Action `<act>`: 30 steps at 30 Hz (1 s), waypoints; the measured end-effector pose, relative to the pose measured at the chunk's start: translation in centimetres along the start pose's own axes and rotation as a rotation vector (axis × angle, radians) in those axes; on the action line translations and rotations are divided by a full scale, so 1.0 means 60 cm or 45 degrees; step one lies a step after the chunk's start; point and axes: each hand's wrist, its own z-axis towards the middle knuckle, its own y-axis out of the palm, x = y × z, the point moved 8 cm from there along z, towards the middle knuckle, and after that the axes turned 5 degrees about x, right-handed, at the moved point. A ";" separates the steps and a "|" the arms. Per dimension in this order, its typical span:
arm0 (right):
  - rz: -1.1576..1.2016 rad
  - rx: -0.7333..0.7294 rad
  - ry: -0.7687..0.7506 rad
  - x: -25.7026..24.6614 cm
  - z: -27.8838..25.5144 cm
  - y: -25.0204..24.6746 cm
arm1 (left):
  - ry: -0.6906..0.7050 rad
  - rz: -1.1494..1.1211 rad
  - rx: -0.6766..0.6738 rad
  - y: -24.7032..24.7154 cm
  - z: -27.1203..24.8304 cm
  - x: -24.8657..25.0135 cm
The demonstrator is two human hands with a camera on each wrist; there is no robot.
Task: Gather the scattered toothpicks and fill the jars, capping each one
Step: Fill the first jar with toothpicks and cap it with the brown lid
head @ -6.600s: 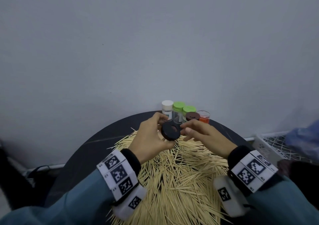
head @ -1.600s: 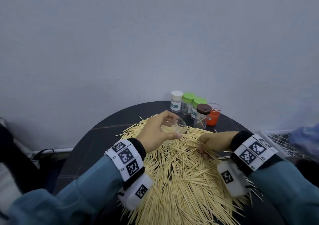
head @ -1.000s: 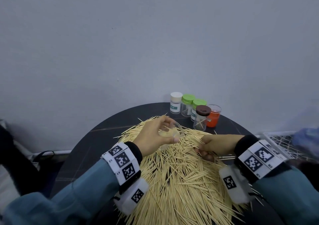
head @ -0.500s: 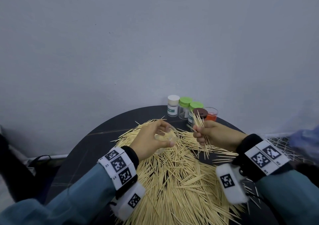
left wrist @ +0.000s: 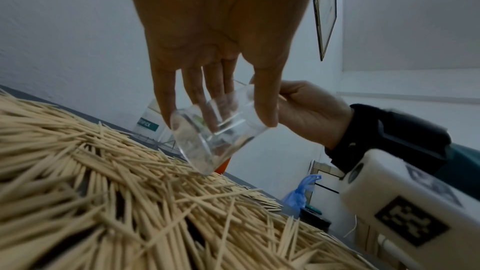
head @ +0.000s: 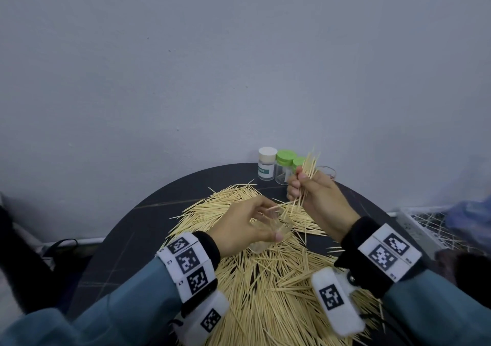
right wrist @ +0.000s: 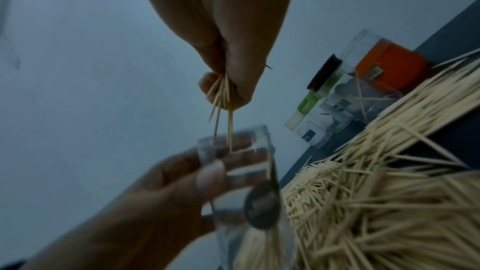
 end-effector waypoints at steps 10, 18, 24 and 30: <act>-0.134 0.032 0.011 -0.006 -0.004 -0.010 | 0.012 -0.033 0.041 -0.009 -0.001 0.002; -0.032 0.073 -0.011 0.002 -0.008 -0.008 | -0.002 -0.047 0.010 -0.002 -0.002 0.002; -0.357 0.013 -0.084 0.036 -0.024 0.010 | -0.022 -0.201 0.014 0.002 0.001 0.003; -0.408 -0.039 -0.012 0.051 -0.031 0.018 | -0.044 -0.281 0.073 -0.008 0.006 -0.006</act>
